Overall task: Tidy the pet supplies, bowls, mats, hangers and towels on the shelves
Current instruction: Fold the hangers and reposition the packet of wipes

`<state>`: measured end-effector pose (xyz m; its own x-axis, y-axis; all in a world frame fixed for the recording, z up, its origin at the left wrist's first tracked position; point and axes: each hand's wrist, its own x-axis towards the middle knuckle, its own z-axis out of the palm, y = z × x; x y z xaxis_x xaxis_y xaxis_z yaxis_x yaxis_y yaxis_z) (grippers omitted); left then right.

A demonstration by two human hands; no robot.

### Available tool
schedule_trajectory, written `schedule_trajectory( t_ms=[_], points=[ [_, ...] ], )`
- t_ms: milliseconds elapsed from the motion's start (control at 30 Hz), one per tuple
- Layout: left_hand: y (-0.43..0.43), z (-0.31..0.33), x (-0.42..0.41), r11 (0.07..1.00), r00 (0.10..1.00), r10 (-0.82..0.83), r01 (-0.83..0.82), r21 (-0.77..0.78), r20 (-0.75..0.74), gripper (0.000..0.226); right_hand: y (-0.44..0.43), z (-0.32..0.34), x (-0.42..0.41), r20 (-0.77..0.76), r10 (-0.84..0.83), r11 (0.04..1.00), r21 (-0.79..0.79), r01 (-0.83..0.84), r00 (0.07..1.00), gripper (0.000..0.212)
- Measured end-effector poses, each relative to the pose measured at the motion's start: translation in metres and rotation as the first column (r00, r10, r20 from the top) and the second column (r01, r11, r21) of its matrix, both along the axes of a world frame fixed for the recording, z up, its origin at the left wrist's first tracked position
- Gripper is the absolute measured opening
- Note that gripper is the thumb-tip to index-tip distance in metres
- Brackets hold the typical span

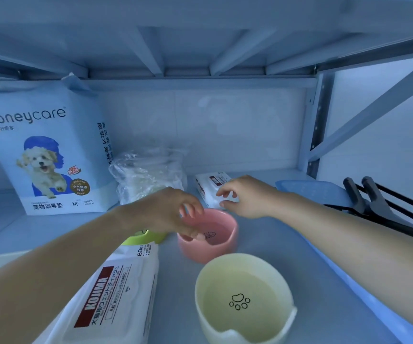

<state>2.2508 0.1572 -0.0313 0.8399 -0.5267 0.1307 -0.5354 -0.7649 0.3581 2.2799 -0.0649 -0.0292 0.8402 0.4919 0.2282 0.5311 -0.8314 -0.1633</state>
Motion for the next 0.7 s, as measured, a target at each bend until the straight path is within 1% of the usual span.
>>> schedule_trajectory(
  t_ms=[67, 133, 167, 233, 267, 300, 333, 400, 467, 600, 700],
  points=[
    [0.003, -0.002, 0.006, 0.999, 1.0, 0.024, -0.025, 0.04, 0.018, 0.055, 0.001, -0.003, 0.012, -0.039, -0.044, 0.998, -0.038, 0.042, 0.998, 0.037],
    [0.005, -0.004, 0.011, 0.997, 0.999, 0.027, -0.029, 0.071, 0.033, 0.058, 0.003, -0.006, 0.023, -0.078, -0.085, 0.995, -0.066, 0.08, 0.993, 0.04],
    [0.006, -0.004, 0.014, 0.997, 0.999, 0.017, -0.02, 0.074, 0.037, 0.057, 0.003, -0.007, 0.027, -0.095, -0.101, 0.992, -0.091, 0.093, 0.99, 0.042],
    [0.007, -0.004, 0.021, 0.999, 0.999, 0.016, -0.019, 0.05, 0.051, 0.049, 0.004, -0.01, 0.034, -0.139, -0.136, 0.976, -0.187, 0.109, 0.981, 0.046],
    [0.007, -0.004, 0.025, 0.998, 0.996, 0.037, -0.04, 0.038, 0.082, 0.046, 0.005, -0.012, 0.037, -0.168, -0.159, 0.962, -0.248, 0.115, 0.973, 0.05],
    [0.008, -0.004, 0.029, 0.996, 0.987, 0.068, -0.075, 0.045, 0.148, 0.042, 0.006, -0.014, 0.038, -0.196, -0.18, 0.947, -0.301, 0.116, 0.964, 0.054],
    [0.009, -0.004, 0.034, 0.99, 0.964, 0.1, -0.122, 0.076, 0.248, 0.038, 0.007, -0.016, 0.04, -0.215, -0.192, 0.935, -0.338, 0.111, 0.958, 0.057],
    [0.011, -0.001, 0.041, 0.963, 0.882, 0.145, -0.23, 0.14, 0.448, 0.031, 0.007, -0.02, 0.045, -0.226, -0.193, 0.925, -0.367, 0.1, 0.955, 0.062],
    [0.015, 0.004, 0.046, 0.943, 0.816, 0.19, -0.307, 0.131, 0.546, 0.036, 0.007, -0.018, 0.047, -0.231, -0.188, 0.928, -0.359, 0.096, 0.955, 0.066],
    [0.026, 0.012, 0.058, 0.875, 0.721, 0.297, -0.469, 0.124, 0.626, 0.052, 0.006, -0.013, 0.05, -0.198, -0.122, 0.942, -0.332, 0.051, 0.973, 0.064],
    [0.034, 0.01, 0.068, 0.826, 0.714, 0.39, -0.551, 0.123, 0.581, 0.056, 0.008, -0.013, 0.052, -0.175, -0.104, 0.939, -0.341, 0.039, 0.979, 0.066]
  ],
)
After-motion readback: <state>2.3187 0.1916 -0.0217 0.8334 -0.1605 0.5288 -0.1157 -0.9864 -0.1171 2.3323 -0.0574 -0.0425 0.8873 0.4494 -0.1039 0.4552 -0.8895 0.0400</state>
